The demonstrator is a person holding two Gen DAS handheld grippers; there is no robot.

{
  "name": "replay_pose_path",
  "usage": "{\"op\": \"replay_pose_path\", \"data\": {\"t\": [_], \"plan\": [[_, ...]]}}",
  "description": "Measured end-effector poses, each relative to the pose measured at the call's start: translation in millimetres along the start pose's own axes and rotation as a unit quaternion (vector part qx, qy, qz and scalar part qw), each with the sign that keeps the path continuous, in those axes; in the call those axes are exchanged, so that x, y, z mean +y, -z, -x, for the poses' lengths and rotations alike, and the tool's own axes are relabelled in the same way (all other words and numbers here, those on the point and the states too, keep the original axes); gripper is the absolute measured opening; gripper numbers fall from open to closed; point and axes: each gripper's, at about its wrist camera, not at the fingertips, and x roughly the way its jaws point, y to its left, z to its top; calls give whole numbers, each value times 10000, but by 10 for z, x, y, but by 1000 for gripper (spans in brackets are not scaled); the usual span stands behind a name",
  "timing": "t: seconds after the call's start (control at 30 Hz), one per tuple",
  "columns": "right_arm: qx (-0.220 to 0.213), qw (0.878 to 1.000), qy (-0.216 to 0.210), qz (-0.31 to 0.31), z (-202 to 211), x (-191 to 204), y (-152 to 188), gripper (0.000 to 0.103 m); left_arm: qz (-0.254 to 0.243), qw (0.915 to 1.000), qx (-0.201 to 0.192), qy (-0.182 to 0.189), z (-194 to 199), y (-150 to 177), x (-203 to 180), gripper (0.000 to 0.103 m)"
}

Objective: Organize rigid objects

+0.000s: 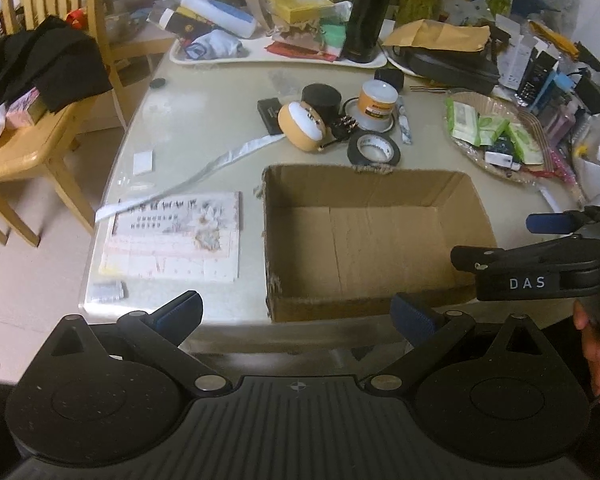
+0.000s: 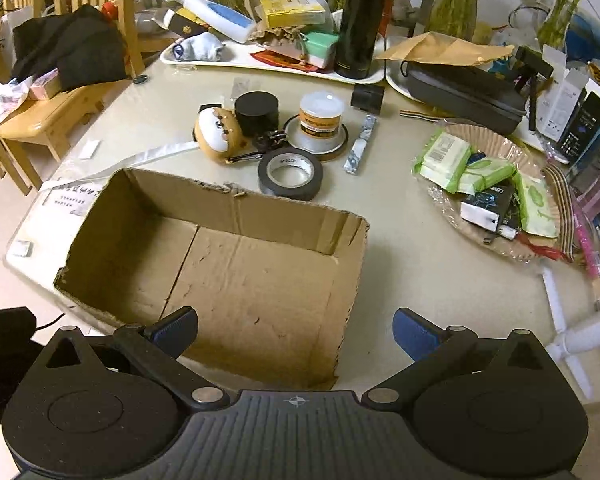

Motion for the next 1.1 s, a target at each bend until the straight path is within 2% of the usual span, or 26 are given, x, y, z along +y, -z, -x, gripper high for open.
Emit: {"op": "replay_pose_path", "data": {"t": [0.2, 0.4, 0.6, 0.73, 0.87, 1.1], "plan": [[27, 9999, 72, -94, -126, -105, -190, 103, -339, 9992, 7, -221, -128, -331, -15, 102], [28, 9996, -22, -268, -251, -282, -404, 103, -520, 9985, -137, -135, -276, -799, 8, 102], [-100, 9994, -107, -323, -353, -423, -662, 103, -500, 9982, -324, 3, -470, -1184, 33, 102], [-110, 9995, -101, -293, -442, -488, -803, 103, -453, 9974, -554, 42, -529, -1196, 75, 102], [-83, 9994, -206, -255, -532, -509, -940, 103, -300, 9988, -375, -64, -657, -1206, 146, 102], [21, 9993, -320, -209, -693, -459, -1150, 103, -85, 9988, -472, 37, -574, -1282, 174, 102]]}}
